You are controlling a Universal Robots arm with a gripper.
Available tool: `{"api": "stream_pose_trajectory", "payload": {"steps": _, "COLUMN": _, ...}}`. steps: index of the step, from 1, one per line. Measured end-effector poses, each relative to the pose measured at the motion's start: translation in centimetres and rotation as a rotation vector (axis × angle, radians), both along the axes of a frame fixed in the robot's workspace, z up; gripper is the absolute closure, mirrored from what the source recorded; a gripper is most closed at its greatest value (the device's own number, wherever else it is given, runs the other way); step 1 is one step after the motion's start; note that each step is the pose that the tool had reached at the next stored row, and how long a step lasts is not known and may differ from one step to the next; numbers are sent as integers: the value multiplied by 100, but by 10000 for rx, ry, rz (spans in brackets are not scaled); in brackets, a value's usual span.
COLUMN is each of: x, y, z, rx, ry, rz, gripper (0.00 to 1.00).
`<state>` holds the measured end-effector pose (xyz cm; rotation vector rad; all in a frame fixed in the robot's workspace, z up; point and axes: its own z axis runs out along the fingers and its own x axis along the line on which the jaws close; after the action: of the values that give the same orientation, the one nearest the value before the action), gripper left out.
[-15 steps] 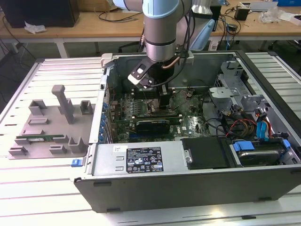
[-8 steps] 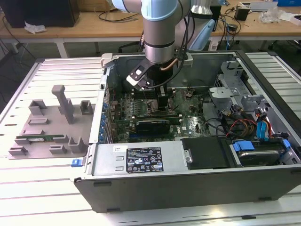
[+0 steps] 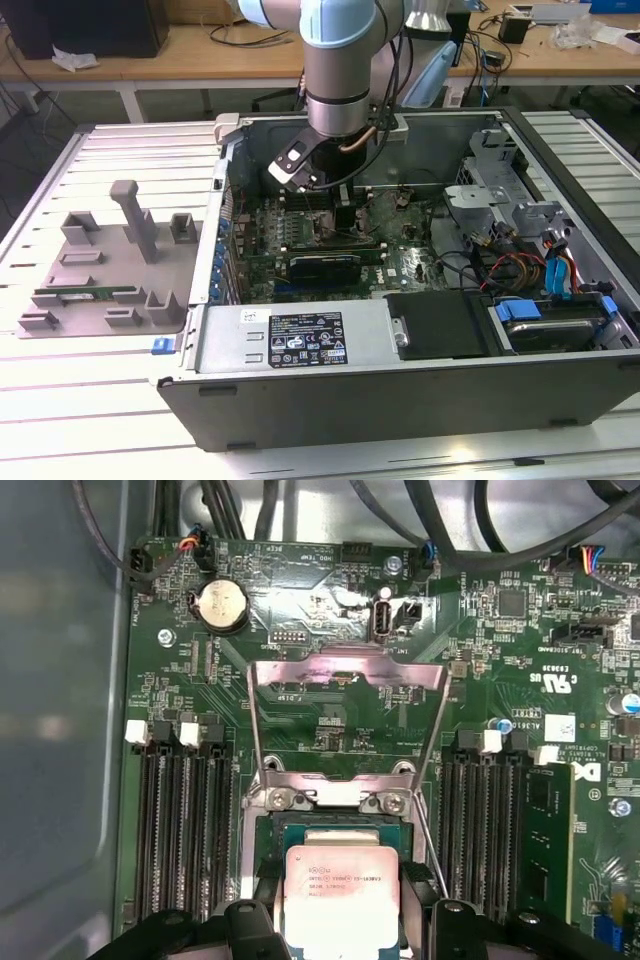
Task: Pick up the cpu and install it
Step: 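Place the cpu into insertion slot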
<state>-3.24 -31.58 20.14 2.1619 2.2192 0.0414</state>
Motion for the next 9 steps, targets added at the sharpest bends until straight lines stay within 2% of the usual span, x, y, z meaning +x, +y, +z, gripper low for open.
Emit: {"api": "stream_pose_trajectory", "payload": {"steps": 9, "x": -3, "y": 1, "z": -51, "rx": 18, "ry": 2, "rz": -109, "gripper": 45}}
